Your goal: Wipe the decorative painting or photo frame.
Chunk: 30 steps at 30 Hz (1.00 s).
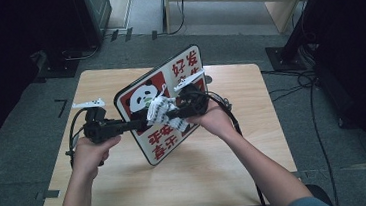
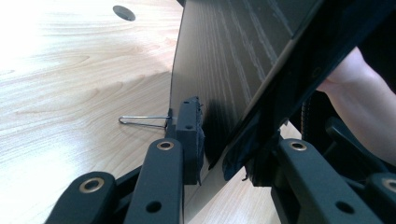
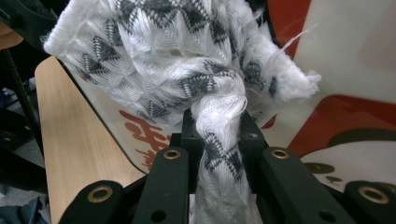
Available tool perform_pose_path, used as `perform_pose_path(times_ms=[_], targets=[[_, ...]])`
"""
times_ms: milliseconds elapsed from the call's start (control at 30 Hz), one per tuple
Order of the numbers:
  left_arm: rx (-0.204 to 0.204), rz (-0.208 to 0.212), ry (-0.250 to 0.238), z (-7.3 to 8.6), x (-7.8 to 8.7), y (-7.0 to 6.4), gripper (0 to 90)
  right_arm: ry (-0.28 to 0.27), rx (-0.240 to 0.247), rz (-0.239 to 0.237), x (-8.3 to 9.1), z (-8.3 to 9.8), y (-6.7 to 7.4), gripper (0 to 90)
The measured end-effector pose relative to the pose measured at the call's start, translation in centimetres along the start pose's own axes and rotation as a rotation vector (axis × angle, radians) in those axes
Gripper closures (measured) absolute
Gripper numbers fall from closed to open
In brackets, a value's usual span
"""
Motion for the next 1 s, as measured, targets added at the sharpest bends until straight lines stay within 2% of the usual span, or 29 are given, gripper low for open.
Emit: perform_pose_path(times_ms=[467,1000], targets=[[-0.002,0.001,0.002,0.0,0.0,-0.1,71.9,0.004,-0.013,0.001,-1.0,1.8,-0.2,79.3],[-0.001,0.002,0.002,0.0,0.0,-0.1,71.7,0.045,-0.036,-0.005,-2.7,4.4,-0.4,79.1]])
Point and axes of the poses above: each handheld gripper's, and its own axes: x roughly backward along the jaws, z roughly out of its underside, y roughly to its left, the point moved 3 cm from there along -x, roughly forward along the jaws, and after that the axes turned 8 degrees about z, right-handed, at the moved point
